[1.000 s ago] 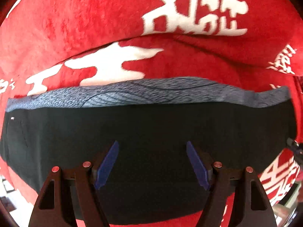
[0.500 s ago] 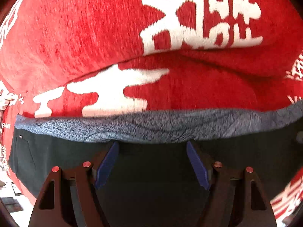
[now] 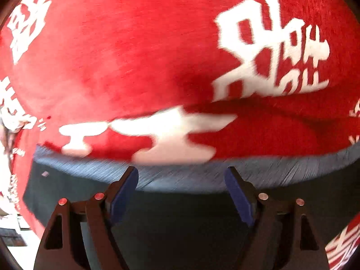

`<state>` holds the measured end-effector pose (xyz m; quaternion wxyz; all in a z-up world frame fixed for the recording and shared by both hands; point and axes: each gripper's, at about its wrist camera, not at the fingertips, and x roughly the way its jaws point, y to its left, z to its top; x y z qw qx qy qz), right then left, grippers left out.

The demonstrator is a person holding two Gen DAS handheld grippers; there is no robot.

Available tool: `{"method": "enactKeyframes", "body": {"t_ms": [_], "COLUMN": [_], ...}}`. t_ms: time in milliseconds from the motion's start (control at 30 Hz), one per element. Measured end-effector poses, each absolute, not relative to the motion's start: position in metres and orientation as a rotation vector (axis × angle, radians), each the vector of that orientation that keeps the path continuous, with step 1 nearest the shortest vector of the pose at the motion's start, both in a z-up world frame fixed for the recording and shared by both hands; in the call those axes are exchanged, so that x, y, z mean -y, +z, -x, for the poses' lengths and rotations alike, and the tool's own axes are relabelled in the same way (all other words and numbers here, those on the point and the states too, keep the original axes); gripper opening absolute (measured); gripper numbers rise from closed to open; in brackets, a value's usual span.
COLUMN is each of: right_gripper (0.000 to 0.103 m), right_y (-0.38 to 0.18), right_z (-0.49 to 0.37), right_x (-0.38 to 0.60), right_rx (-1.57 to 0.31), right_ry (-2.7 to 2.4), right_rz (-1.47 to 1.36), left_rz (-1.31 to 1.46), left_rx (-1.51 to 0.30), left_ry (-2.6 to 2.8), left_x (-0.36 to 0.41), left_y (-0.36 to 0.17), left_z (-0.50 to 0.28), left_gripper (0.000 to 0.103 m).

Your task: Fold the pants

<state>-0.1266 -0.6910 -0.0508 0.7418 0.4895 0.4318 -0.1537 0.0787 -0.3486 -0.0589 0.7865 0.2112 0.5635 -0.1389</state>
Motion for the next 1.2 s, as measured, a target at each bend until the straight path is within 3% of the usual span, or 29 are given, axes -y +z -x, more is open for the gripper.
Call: {"method": "enactKeyframes", "body": {"t_ms": [200,367,400,433,467,633,700,800,900,1033,1133,1200], "right_gripper": [0.050,0.052,0.043,0.017,0.016,0.016,0.016,0.018,0.038,0.039,0.039,0.039], "right_y": [-0.088,-0.119,-0.123,-0.125,-0.124,-0.076,-0.090,-0.108,-0.082,-0.047,-0.045,-0.052], "right_z": [0.180,0.184,0.179,0.175,0.173,0.167,0.172,0.169,0.168,0.184,0.164,0.143], "right_x": [0.677,0.694,0.692,0.695,0.696,0.696,0.696,0.695,0.690,0.674,0.643,0.624], "right_rx": [-0.932,-0.755,-0.739,-0.750,-0.746,-0.715,-0.795,-0.891,-0.948,-0.912,-0.965,-1.007], "right_ry": [-0.397,-0.334,-0.330,-0.334,-0.326,-0.279,-0.343,-0.404,-0.492,-0.430,-0.319,-0.252], "right_rz": [-1.278,-1.462,-1.493,-1.508,-1.514,-1.382,-1.355,-1.283,-1.154,-1.122,-1.114,-1.102], "left_rz": [-0.424,-0.418,-0.428,-0.443,-0.439,-0.432,-0.441,-0.446,-0.524,-0.515,-0.525,-0.492], "left_rx": [-1.264,-1.320,-1.291,-1.287,-1.290,-1.289,-1.265,-1.291,-1.285,-1.283,-1.304,-1.293], "left_ry": [-0.166,-0.123,-0.118,-0.111,-0.114,-0.156,-0.143,-0.183,-0.197,-0.200,-0.137,-0.107], "left_x": [0.274,0.260,0.264,0.270,0.273,0.281,0.276,0.270,0.262,0.238,0.227,0.221], "left_y": [-0.053,-0.089,-0.089,-0.088,-0.087,-0.091,-0.099,-0.099,-0.087,-0.071,-0.091,-0.104], "left_z": [-0.053,-0.045,-0.044,-0.045,-0.046,-0.049,-0.056,-0.063,-0.065,-0.065,-0.073,-0.084], "left_gripper": [0.080,0.080,0.080,0.080,0.080,0.082,0.093,0.094,0.094,0.094,0.094,0.103]}}
